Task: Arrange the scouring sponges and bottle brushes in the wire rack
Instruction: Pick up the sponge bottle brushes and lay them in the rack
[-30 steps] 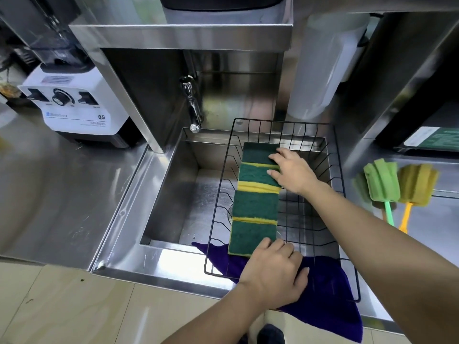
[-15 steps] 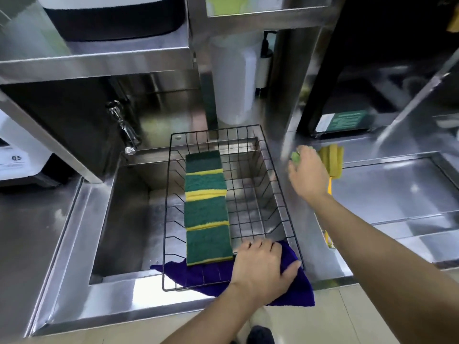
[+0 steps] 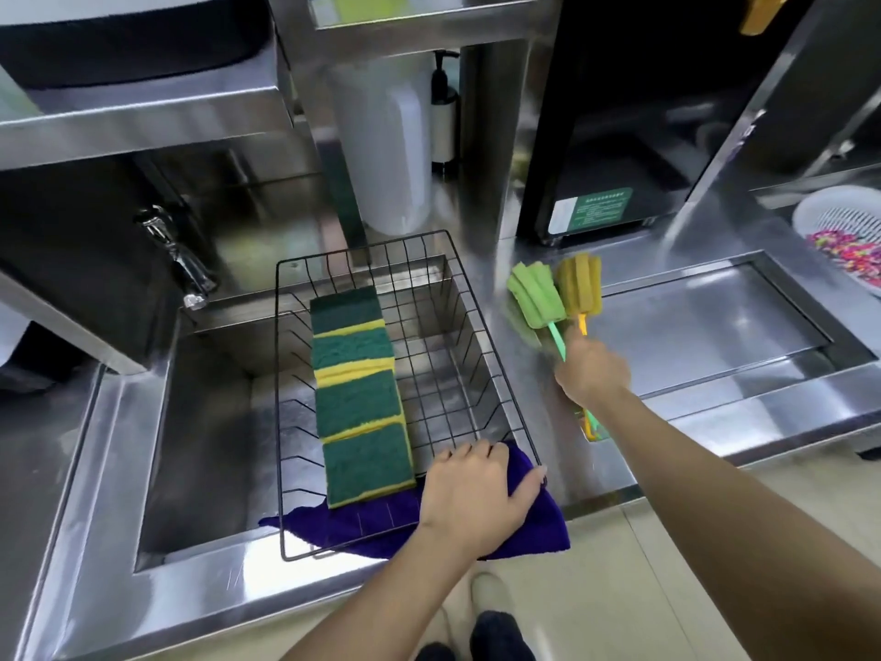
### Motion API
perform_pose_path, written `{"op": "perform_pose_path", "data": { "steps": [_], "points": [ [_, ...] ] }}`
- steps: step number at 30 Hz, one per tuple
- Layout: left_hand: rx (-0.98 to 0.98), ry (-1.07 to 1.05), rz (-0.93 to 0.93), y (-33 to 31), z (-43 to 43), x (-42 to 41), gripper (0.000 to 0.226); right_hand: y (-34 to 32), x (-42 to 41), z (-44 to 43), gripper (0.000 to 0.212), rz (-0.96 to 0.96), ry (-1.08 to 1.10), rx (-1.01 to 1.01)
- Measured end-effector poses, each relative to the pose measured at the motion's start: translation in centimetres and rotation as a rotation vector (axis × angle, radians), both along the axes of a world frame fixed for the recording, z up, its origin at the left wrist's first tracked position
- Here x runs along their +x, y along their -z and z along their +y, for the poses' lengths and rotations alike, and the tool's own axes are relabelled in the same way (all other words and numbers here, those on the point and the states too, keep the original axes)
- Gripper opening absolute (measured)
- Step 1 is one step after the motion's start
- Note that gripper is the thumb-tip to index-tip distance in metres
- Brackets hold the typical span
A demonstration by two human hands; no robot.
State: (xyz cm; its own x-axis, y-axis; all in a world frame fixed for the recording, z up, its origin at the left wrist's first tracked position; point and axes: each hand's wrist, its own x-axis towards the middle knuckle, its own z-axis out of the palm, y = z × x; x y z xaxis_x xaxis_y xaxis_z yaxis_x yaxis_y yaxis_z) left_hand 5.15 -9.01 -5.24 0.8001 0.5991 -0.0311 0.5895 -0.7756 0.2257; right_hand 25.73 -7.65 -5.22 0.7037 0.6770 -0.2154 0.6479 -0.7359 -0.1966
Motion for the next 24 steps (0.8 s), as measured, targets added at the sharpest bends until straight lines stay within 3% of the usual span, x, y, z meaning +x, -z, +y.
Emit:
{"op": "perform_pose_path", "data": {
  "steps": [4,15,19,24],
  "points": [
    [0.006,-0.013,-0.017,0.0,0.0,-0.1,0.078,0.1,0.2,-0.1,0.018,0.106,0.031,0.127],
    [0.017,-0.05,-0.063,-0.2,0.1,-1.3,0.07,-5.7,-2.4,3.0,0.023,0.264,-0.071,0.655],
    [0.023,-0.067,-0.069,-0.1,0.4,-2.1,0.063,-6.6,-5.6,5.0,0.022,0.455,-0.139,0.614],
    [0.008,-0.059,-0.137,-0.2,0.9,-3.3,0.069,-4.1,-9.9,6.4,0.021,0.614,-0.253,0.297]
  ]
}}
